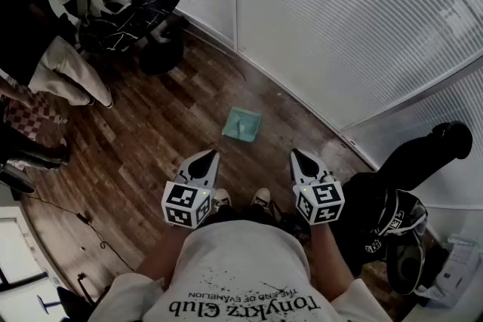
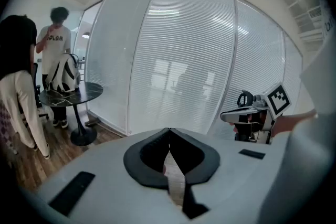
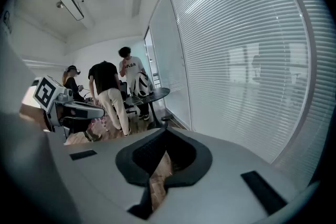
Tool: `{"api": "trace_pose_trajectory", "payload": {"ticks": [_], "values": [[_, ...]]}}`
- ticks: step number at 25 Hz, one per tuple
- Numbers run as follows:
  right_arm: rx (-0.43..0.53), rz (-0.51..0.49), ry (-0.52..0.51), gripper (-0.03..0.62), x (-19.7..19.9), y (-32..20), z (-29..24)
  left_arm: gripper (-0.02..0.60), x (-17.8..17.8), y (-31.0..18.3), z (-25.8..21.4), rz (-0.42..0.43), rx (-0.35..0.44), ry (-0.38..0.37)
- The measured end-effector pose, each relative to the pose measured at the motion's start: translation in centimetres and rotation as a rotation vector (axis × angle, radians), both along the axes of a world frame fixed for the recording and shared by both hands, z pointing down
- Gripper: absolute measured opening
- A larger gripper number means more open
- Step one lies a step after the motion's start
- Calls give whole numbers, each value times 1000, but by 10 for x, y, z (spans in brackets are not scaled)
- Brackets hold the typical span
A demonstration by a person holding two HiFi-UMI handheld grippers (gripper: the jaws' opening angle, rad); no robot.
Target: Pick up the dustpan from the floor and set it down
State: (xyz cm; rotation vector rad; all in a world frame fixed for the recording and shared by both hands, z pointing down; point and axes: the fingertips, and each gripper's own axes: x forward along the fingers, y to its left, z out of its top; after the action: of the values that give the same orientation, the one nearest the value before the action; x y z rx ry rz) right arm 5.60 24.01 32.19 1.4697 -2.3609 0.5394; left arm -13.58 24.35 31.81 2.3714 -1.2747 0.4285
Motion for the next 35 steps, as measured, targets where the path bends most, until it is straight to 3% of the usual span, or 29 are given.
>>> {"api": "trace_pose_trajectory", "payload": {"ticks": [18,35], "values": [[-19,-18,-22,25,4,9,5,23,12,5,4,11,-16,-6],[-43,-35,-71,26,65,-4,14,23,52,-5,0,-70,-15,-33]]}}
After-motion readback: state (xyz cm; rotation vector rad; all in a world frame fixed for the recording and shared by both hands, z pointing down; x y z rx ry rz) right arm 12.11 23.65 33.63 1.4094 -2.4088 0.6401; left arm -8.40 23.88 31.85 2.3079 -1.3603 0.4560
